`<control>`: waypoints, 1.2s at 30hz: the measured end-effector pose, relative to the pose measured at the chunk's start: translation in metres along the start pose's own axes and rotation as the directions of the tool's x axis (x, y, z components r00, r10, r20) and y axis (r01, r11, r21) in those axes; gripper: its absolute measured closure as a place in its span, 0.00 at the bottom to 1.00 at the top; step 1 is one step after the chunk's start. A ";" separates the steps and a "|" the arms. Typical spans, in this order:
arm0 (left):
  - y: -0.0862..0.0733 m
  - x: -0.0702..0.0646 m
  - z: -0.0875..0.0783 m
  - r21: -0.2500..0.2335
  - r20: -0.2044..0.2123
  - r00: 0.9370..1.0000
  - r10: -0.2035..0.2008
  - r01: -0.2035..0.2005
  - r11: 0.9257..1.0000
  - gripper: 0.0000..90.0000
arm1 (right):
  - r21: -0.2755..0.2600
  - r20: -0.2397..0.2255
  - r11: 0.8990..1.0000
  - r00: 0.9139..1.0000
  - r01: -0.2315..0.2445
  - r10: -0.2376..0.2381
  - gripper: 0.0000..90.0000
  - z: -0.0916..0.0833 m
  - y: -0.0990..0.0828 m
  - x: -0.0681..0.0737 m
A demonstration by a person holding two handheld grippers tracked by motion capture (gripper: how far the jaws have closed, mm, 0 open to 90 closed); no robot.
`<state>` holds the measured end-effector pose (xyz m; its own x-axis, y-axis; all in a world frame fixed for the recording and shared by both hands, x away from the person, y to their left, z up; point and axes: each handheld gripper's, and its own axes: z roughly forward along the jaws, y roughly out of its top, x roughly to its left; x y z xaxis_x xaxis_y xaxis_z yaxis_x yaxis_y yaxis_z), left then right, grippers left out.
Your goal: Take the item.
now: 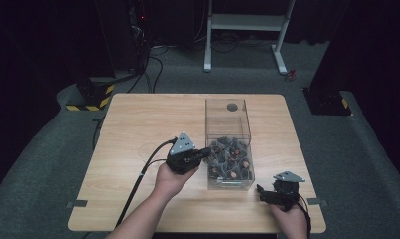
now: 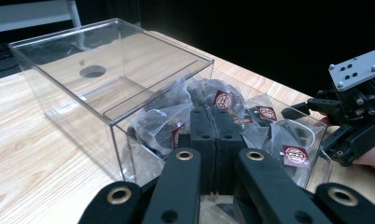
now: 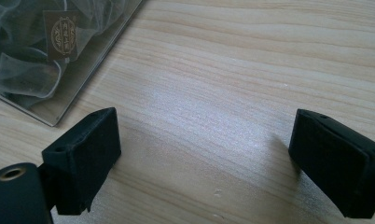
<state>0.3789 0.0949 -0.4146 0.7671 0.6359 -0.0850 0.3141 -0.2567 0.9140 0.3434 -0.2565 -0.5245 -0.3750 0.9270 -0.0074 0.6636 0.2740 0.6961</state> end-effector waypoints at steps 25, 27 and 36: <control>-0.008 0.028 -0.034 -0.040 -0.063 0.997 -0.050 0.048 0.998 0.99 | 0.000 0.000 1.000 1.000 0.000 0.000 0.10 0.000 0.000 0.000; -0.009 0.031 -0.036 -0.042 -0.070 0.996 -0.052 0.049 0.998 0.99 | 0.000 0.000 1.000 1.000 0.000 0.000 0.10 0.000 0.000 0.000; -0.012 0.042 -0.047 -0.047 -0.099 0.993 -0.059 0.054 0.997 0.99 | 0.000 0.000 1.000 1.000 0.000 0.000 0.10 0.000 0.000 0.000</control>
<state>0.3804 0.1590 -0.4106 0.6880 0.7189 -0.0989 0.3287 -0.1873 0.9257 0.3434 -0.2565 -0.5245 -0.3748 0.9271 -0.0075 0.6636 0.2739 0.6962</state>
